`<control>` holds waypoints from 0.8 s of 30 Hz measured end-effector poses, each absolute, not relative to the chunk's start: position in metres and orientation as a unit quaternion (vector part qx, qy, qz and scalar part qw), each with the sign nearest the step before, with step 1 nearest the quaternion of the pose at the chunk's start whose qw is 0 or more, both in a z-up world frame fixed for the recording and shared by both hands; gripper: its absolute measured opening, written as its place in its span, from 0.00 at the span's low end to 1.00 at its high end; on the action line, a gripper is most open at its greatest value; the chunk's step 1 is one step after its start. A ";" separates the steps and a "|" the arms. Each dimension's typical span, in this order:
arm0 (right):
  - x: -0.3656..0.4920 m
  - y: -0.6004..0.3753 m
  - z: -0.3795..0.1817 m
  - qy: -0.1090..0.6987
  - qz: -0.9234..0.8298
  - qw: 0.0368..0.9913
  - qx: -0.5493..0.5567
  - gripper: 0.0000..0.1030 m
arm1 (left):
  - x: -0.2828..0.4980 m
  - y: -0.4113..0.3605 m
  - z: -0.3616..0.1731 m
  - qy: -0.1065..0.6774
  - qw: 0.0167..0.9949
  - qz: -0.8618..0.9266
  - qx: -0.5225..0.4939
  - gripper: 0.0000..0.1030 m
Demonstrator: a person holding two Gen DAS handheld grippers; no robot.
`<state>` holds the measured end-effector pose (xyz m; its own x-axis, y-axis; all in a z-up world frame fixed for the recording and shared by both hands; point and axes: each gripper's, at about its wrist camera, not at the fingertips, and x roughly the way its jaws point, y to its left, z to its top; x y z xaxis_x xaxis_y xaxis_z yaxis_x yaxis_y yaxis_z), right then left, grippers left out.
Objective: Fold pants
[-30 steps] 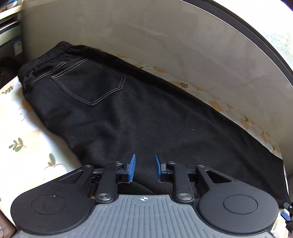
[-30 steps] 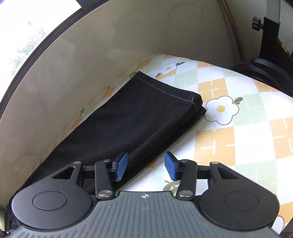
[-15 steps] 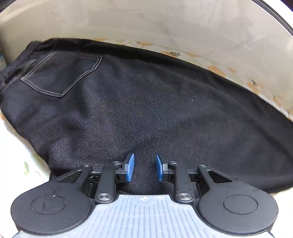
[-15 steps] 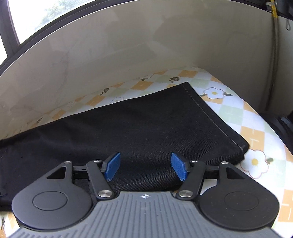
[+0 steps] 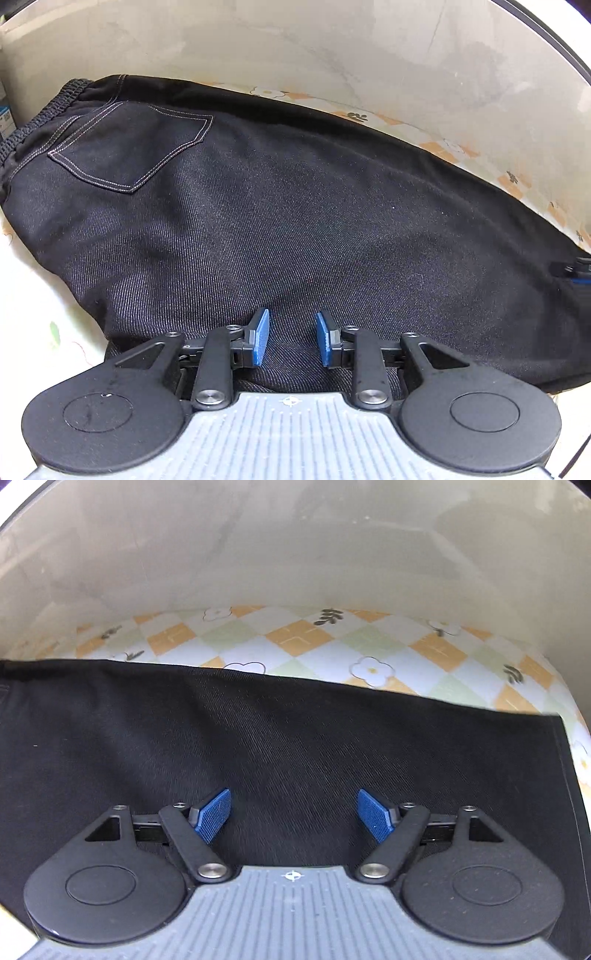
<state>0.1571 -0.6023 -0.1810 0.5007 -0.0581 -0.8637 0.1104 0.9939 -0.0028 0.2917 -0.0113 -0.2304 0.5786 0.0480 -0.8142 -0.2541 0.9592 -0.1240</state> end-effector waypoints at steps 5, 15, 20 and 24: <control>0.203 -0.606 -0.190 0.499 -0.080 0.862 0.031 0.84 | 0.289 -0.008 -0.232 0.448 0.882 0.080 -0.125 0.29; 0.231 -0.633 -0.185 0.485 -0.144 0.859 0.078 0.91 | 0.288 -0.005 -0.236 0.445 0.884 0.073 -0.124 0.29; 0.185 -0.649 -0.159 0.441 -0.123 0.880 0.124 0.87 | 0.292 -0.004 -0.235 0.451 0.879 0.075 -0.133 0.34; 0.127 -0.665 -0.145 0.418 -0.114 0.888 0.155 0.87 | 0.300 -0.010 -0.231 0.448 0.881 0.083 -0.129 0.38</control>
<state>0.1269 -0.6654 -0.1449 0.6237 -0.0737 -0.7781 0.3326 0.9260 0.1788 0.3002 -0.0097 -0.2307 0.5844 0.0305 -0.8109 -0.2614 0.9531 -0.1526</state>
